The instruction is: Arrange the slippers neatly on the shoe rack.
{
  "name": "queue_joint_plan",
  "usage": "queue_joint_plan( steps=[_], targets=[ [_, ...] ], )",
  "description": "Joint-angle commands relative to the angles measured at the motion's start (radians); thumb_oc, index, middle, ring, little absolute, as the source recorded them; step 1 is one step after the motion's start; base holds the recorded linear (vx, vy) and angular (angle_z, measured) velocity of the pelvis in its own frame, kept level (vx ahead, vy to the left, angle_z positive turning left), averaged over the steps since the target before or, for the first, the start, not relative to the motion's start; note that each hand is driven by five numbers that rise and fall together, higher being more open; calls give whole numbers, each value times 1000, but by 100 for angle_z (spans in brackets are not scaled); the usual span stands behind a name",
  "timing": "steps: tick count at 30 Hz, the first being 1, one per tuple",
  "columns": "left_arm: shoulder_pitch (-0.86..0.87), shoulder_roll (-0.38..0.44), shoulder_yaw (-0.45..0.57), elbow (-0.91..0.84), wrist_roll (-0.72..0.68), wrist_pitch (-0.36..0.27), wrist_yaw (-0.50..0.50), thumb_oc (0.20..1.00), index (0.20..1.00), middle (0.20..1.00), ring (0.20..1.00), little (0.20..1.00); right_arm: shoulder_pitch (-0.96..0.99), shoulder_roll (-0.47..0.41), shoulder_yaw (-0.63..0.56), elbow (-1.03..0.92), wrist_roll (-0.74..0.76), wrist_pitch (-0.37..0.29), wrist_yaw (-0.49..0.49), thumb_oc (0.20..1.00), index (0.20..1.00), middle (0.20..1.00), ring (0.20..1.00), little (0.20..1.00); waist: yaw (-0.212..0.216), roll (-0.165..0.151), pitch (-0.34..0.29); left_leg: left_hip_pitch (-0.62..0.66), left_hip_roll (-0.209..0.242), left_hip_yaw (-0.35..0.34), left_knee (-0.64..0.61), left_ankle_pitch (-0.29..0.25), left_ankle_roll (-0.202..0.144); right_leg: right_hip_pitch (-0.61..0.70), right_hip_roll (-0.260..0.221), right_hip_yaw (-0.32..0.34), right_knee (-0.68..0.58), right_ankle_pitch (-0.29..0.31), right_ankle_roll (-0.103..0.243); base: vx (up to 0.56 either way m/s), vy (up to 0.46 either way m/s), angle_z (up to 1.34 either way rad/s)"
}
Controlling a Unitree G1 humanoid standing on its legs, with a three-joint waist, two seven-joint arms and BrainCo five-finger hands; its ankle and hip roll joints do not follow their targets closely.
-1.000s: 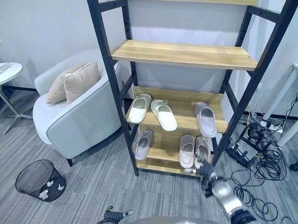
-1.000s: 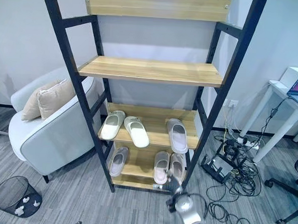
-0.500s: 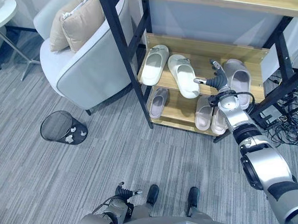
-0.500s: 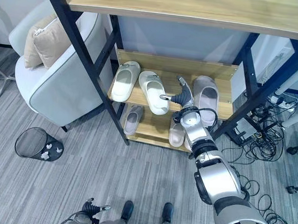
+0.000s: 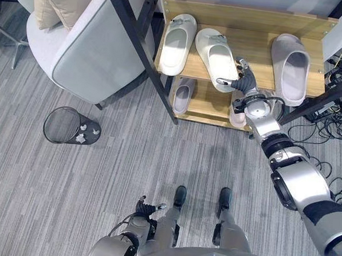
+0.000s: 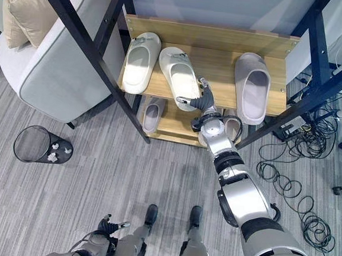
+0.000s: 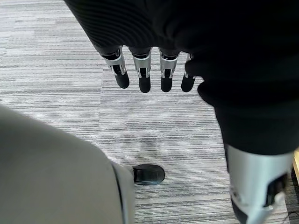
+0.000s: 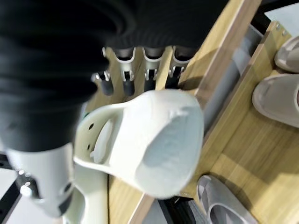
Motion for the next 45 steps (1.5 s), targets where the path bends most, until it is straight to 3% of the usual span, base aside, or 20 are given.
queue_joint_plan(
  steps=[1, 9, 15, 34, 40, 45],
  targets=[
    [-19, -36, 22, 64, -14, -5, 21, 1000, 1000, 1000, 1000, 1000, -44, 31, -26, 12, 7, -29, 5, 1000, 1000, 1000, 1000, 1000, 4, -8, 23, 27, 13, 8, -14, 22, -12, 159, -63, -2, 5, -77, 122, 0, 0, 0],
    [-7, -45, 31, 73, -20, -1, 24, 1000, 1000, 1000, 1000, 1000, 52, 146, -89, -42, -22, -41, -73, 1000, 1000, 1000, 1000, 1000, 5, -11, 17, 49, 18, 9, -14, 13, -7, 173, -57, 1, 5, -81, 118, 19, -8, 1],
    [12, -45, 20, 76, -5, -5, 24, 1000, 1000, 1000, 1000, 1000, 37, 162, -116, -16, -21, -50, -85, 1000, 1000, 1000, 1000, 1000, 23, -5, 8, 43, 15, -6, -18, 18, -9, 172, -58, -15, 5, -86, 120, 0, 0, 0],
    [34, -39, -9, 91, 22, -25, 28, 1000, 1000, 1000, 1000, 1000, -106, 113, -168, 56, 25, -111, -154, 1000, 1000, 1000, 1000, 1000, 76, -22, 4, -6, -4, -55, -18, 39, -23, 163, -64, -78, 5, -92, 131, -1, 0, 9],
    [45, -36, -8, 89, 25, -34, 26, 1000, 1000, 1000, 1000, 1000, -134, 88, -152, 98, 37, -102, -123, 1000, 1000, 1000, 1000, 1000, 78, -28, -1, -8, -6, -60, -18, 39, -25, 164, -65, -86, 5, -94, 134, 0, 1, 1],
    [72, -20, 11, 89, 16, -48, 19, 1000, 1000, 1000, 1000, 1000, -161, 74, -145, 206, 30, -99, -129, 1000, 1000, 1000, 1000, 1000, 103, -56, -16, -7, -1, -73, -18, 37, -25, 174, -54, -106, 5, -102, 132, 18, -34, 7]
  ],
)
